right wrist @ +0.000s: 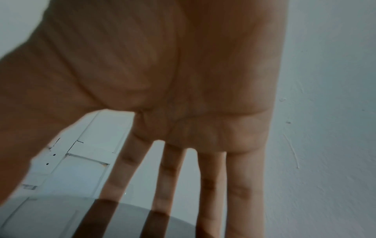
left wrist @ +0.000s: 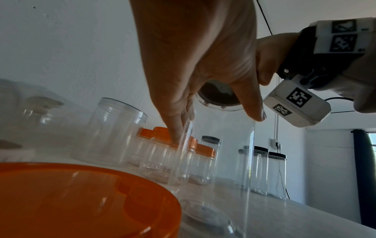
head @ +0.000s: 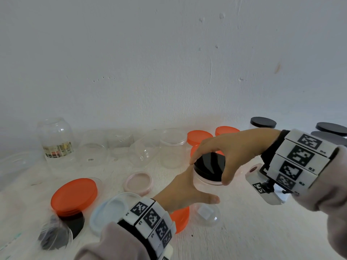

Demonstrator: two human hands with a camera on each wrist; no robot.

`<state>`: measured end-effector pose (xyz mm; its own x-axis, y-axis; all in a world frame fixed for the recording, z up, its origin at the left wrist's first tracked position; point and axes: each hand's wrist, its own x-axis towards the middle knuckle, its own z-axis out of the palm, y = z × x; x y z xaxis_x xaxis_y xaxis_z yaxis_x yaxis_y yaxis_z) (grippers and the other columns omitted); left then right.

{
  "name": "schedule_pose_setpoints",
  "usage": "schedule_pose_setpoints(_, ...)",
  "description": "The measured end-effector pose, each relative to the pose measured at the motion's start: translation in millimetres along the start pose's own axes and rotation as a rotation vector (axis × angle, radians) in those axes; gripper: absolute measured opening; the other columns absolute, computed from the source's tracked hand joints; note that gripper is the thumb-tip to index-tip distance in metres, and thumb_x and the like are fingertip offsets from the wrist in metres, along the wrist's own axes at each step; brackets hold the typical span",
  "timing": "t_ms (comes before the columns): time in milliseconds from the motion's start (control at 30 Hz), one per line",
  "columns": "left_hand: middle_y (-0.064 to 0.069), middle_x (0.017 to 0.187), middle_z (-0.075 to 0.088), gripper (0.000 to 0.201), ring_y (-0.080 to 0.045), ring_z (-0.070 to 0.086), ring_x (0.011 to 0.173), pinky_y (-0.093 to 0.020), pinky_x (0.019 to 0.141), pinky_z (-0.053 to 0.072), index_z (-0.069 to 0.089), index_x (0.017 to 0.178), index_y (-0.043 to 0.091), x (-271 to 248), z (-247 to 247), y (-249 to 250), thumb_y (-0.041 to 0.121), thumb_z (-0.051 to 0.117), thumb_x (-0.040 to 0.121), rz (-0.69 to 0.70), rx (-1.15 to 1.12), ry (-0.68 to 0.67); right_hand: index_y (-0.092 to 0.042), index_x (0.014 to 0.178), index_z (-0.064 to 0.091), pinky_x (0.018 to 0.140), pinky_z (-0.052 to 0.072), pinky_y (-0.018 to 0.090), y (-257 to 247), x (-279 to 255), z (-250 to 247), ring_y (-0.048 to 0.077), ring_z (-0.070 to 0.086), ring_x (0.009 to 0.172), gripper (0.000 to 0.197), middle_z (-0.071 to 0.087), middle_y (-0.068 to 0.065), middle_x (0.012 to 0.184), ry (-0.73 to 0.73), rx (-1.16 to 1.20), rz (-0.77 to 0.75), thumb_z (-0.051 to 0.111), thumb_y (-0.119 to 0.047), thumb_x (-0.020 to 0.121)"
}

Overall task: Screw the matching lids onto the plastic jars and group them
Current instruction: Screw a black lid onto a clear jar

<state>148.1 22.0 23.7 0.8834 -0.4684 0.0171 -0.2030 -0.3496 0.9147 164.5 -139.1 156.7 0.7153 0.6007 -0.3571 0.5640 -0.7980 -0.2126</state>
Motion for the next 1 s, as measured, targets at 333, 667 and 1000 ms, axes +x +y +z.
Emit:
schedule_pose_setpoints(333, 0.026, 0.125, 0.051, 0.082, 0.006, 0.044, 0.116, -0.013, 0.091, 0.034, 0.035, 0.132, 0.044, 0, 1, 0, 0.034, 0.085, 0.067, 0.0, 0.015, 0.011, -0.056, 0.125, 0.047, 0.101, 0.043, 0.034, 1, 0, 1, 0.003, 0.042, 0.12, 0.073, 0.042, -0.023, 0.127, -0.005, -0.018, -0.037, 0.084, -0.029, 0.068)
schedule_pose_setpoints(667, 0.02, 0.132, 0.05, 0.089, 0.0, 0.044, 0.122, -0.024, 0.103, 0.036, 0.033, 0.139, 0.038, -2, 3, 2, 0.035, 0.085, 0.067, -0.004, 0.024, 0.018, -0.054, 0.131, 0.045, 0.1, 0.042, 0.03, 4, 1, 6, -0.001, 0.041, 0.115, 0.075, 0.044, -0.028, 0.12, 0.083, -0.076, -0.02, 0.082, -0.044, 0.066)
schedule_pose_setpoints(1000, 0.021, 0.128, 0.054, 0.087, 0.003, 0.047, 0.118, -0.017, 0.092, 0.038, 0.036, 0.138, 0.037, -2, 4, 0, 0.038, 0.085, 0.065, 0.006, 0.029, 0.058, -0.051, 0.133, 0.046, 0.079, 0.035, 0.015, 11, 4, 14, -0.019, 0.04, 0.096, 0.076, 0.042, -0.041, 0.095, 0.211, -0.117, -0.047, 0.075, -0.061, 0.064)
